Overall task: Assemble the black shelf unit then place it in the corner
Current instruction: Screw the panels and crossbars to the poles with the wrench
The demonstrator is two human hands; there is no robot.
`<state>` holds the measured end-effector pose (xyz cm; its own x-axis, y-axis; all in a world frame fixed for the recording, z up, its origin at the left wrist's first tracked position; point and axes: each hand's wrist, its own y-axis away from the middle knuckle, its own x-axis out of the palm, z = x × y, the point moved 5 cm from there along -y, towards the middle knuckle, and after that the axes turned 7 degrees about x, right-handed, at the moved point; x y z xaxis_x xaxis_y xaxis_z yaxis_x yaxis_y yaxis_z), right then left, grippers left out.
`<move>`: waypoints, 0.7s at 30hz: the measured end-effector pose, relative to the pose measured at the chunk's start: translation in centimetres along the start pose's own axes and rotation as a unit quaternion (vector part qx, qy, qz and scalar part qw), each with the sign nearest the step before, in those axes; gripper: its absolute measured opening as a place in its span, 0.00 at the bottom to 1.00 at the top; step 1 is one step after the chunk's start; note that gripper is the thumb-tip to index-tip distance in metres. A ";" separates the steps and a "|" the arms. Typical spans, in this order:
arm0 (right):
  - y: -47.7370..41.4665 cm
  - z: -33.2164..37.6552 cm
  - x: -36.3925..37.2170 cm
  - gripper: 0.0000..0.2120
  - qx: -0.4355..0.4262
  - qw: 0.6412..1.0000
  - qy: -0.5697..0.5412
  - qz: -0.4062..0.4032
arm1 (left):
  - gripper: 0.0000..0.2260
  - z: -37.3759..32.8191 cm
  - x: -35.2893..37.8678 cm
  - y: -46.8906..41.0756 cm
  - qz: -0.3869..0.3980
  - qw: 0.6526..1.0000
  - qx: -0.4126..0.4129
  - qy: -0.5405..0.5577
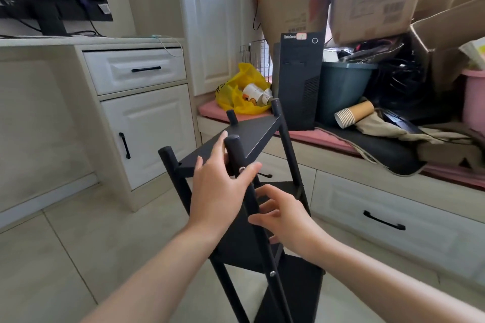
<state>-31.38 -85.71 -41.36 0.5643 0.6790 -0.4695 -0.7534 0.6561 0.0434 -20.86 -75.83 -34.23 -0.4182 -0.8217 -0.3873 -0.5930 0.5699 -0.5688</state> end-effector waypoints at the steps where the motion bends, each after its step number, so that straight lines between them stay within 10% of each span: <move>1: 0.3 0.0 0.1 0.15 -0.002 1.000 0.003 -0.001 | 0.39 -0.1 0.1 0.4 0.007 1.000 0.009 -0.019; 12: 0.6 0.6 -1.5 0.10 0.001 0.997 0.054 0.051 | 0.38 0.1 -0.5 1.2 0.000 0.999 0.024 0.041; 21: -2.0 -4.2 -8.7 0.10 0.108 0.988 0.031 -0.104 | 0.39 0.8 -2.7 1.2 0.040 0.997 0.050 0.036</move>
<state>-36.18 -94.30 -41.08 0.6730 0.5047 -0.5407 -0.5296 0.8391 0.1239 -19.90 -72.93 -34.46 -0.5127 -0.7683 -0.3832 -0.4849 0.6275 -0.6091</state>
